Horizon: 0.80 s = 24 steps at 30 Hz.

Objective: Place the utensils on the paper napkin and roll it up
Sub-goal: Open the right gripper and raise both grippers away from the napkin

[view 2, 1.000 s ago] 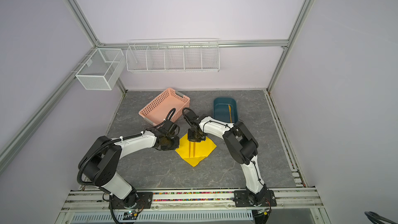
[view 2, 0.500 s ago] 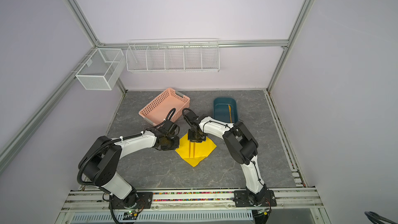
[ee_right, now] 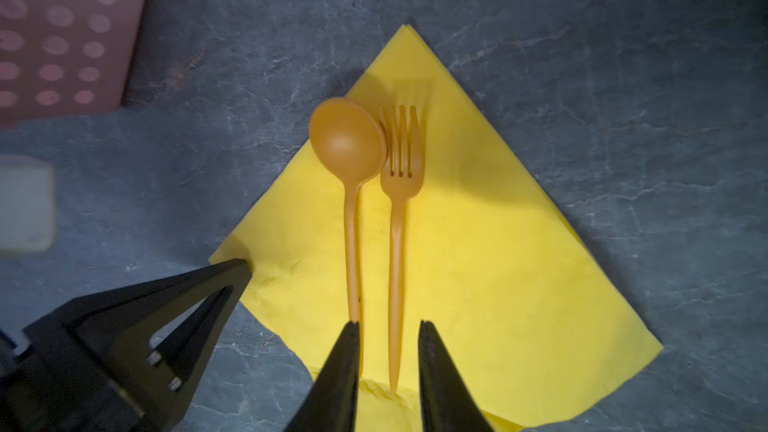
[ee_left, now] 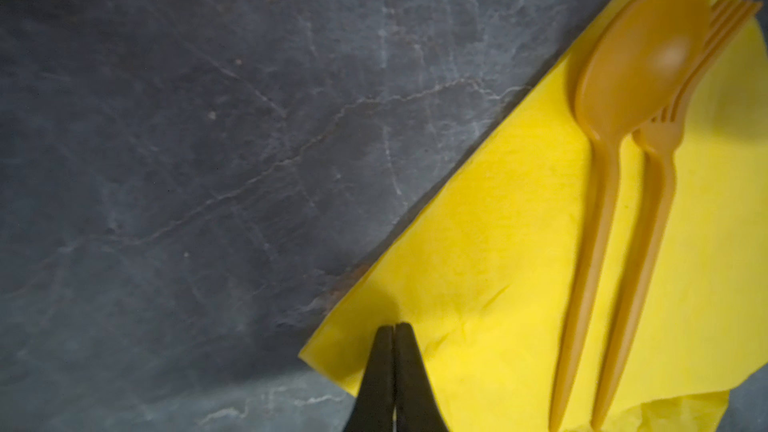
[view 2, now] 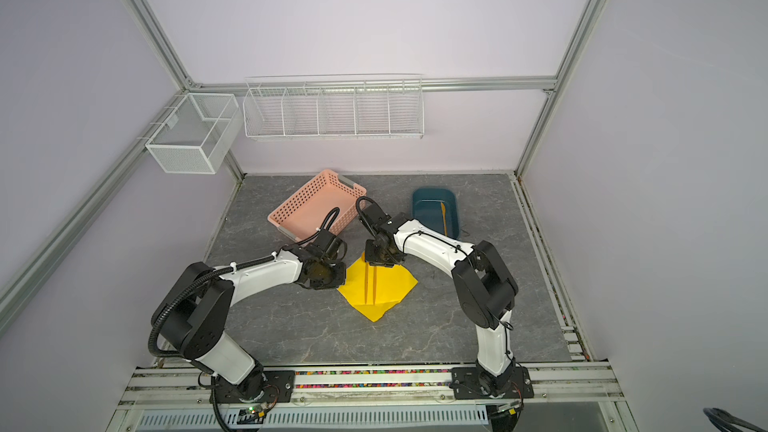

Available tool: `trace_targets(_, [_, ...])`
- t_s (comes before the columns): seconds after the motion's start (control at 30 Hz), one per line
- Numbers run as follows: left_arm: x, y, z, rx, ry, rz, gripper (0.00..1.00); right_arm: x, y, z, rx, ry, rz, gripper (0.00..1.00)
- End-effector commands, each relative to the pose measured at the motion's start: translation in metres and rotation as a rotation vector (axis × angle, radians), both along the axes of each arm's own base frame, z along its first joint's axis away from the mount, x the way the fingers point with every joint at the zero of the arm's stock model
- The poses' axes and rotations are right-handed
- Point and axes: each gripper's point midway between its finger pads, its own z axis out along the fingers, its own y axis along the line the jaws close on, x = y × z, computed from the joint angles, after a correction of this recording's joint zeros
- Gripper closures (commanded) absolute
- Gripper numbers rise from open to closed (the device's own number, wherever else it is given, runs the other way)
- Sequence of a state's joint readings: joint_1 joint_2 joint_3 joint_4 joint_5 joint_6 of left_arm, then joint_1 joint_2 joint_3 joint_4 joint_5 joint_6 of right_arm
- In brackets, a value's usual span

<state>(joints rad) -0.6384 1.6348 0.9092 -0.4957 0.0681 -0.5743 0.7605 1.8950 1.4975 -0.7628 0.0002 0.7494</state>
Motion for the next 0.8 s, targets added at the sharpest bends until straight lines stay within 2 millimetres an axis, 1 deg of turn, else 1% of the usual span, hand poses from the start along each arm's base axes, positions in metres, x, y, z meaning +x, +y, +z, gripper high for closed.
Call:
trace_targets(0.0, [0.011, 0.0, 0.019, 0.0, -0.038, 0.016, 0.98, 0.003, -0.01, 0.024, 0.007, -0.036, -0.001, 0.71])
trace_targets(0.13, [0.011, 0.001, 0.027, 0.004, -0.048, 0.021, 0.97, 0.006, -0.017, 0.04, 0.027, -0.068, -0.002, 0.71])
trace_targets(0.23, [0.014, 0.003, 0.037, 0.007, -0.068, 0.026, 0.97, 0.009, -0.023, 0.047, 0.034, -0.084, -0.003, 0.71])
trace_targets(0.43, [0.017, 0.006, 0.058, 0.011, -0.101, 0.043, 0.97, 0.013, -0.034, 0.055, 0.059, -0.095, -0.003, 0.71])
trace_targets(0.77, [0.013, 0.012, 0.083, -0.022, -0.134, 0.093, 0.97, 0.017, -0.052, 0.065, 0.075, -0.112, -0.001, 0.71])
